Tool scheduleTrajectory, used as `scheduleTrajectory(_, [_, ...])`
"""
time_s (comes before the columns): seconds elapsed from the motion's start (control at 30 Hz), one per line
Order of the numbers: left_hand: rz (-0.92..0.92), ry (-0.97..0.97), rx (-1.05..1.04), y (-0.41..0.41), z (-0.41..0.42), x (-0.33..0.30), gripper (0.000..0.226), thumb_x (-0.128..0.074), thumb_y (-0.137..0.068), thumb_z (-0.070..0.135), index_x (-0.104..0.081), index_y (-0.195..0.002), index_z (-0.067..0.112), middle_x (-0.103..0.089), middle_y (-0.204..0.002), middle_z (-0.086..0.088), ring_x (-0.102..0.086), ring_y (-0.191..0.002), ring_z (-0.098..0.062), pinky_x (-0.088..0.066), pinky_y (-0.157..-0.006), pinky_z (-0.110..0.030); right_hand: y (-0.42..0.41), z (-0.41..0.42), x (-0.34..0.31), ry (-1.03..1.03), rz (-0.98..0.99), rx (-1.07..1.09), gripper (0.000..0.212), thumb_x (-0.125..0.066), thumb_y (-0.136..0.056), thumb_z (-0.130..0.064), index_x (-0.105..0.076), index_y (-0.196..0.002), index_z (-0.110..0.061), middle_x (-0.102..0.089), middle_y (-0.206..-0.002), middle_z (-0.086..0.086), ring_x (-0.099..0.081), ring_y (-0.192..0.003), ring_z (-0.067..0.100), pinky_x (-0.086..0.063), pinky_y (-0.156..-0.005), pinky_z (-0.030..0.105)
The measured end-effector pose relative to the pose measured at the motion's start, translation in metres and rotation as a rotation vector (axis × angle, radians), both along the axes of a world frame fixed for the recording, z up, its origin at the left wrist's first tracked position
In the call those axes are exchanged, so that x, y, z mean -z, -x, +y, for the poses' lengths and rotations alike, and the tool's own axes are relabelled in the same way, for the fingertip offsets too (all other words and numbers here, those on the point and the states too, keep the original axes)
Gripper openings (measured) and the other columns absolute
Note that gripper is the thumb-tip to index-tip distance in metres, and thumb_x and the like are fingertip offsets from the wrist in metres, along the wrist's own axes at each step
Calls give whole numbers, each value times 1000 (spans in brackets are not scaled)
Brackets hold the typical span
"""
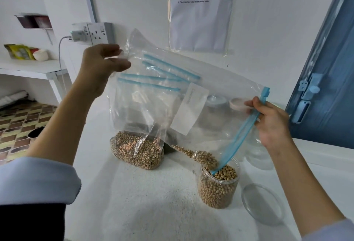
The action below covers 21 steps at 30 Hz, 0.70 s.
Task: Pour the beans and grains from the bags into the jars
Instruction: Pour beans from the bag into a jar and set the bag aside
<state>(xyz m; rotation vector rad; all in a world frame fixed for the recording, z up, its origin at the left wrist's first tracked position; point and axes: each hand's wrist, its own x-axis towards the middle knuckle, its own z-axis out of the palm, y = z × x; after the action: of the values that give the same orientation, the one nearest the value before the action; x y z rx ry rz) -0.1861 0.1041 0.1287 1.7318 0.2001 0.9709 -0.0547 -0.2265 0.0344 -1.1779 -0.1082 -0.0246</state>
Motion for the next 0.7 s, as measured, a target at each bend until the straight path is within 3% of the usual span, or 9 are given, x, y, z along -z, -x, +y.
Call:
scheduleTrajectory(0.03, [33, -59, -21, 1, 2, 1, 47, -75, -70, -4, -64, -115, 5, -68, -94, -1, -65, -81, -10, -52, -89, -26, 0, 0, 0, -9, -2, 6, 10, -65, -86, -13, -67, -76, -12, -70, -74, -4, -60, -69, 10, -47, -75, 25])
scheduleTrajectory(0.13, [43, -242, -122, 1, 7, 8, 19, -73, -77, 4, -77, -83, 23, -69, -81, 0, -65, -80, -13, -53, -91, -37, 0, 4, 3, -12, -38, 33, 13, -64, -87, -15, -68, -75, -14, -70, -71, -7, -60, -69, 9, -48, -82, 28])
scheduleTrajectory(0.2, [35, -314, -206, -3, 6, 14, 7, -68, -84, 12, -74, -83, 15, -67, -73, 8, -62, -68, -3, -54, -78, -30, 2, 8, 6, -6, -87, 33, 10, -64, -86, -18, -68, -77, -15, -70, -71, -9, -61, -70, 8, -49, -86, 30])
scheduleTrajectory(0.3, [-34, -345, -305, -13, -1, 25, 15, -54, -93, 15, -68, -87, 13, -60, -58, 12, -52, -46, 2, -46, -60, -25, 5, 9, 7, 41, -152, 38, 12, -60, -90, -13, -68, -81, -14, -71, -72, -9, -64, -78, 14, -52, -84, 29])
scheduleTrajectory(0.43, [-158, -494, -328, -18, -8, 33, 20, -48, -93, 11, -65, -89, 2, -50, -62, 18, -46, -48, 5, -33, -54, -16, 6, 6, 5, 58, -176, 94, 21, -57, -92, -9, -68, -77, -15, -72, -72, -5, -67, -79, 19, -52, -83, 30])
scheduleTrajectory(0.5, [-179, -482, -257, -21, -9, 27, 19, -46, -92, 8, -63, -83, 5, -50, -56, 20, -45, -49, 5, -31, -54, -10, 6, 5, 5, 54, -145, 103, 19, -58, -92, -9, -68, -76, -14, -71, -73, -3, -67, -75, 20, -53, -80, 32])
scheduleTrajectory(0.6, [-141, -347, -115, -24, -12, 14, 25, -48, -93, 14, -60, -71, 18, -47, -44, 13, -36, -44, -3, -31, -51, -25, 6, 5, 6, 13, -136, 154, 19, -58, -92, -8, -67, -75, -12, -70, -67, -4, -67, -65, 14, -55, -74, 27])
scheduleTrajectory(0.7, [-126, -182, -18, -26, -21, 1, 29, -51, -96, 14, -61, -69, 17, -40, -40, 9, -32, -37, -8, -28, -42, -19, 9, 5, 6, -5, -125, 147, 17, -59, -92, -8, -67, -76, -10, -70, -65, -4, -67, -61, 11, -57, -71, 24])
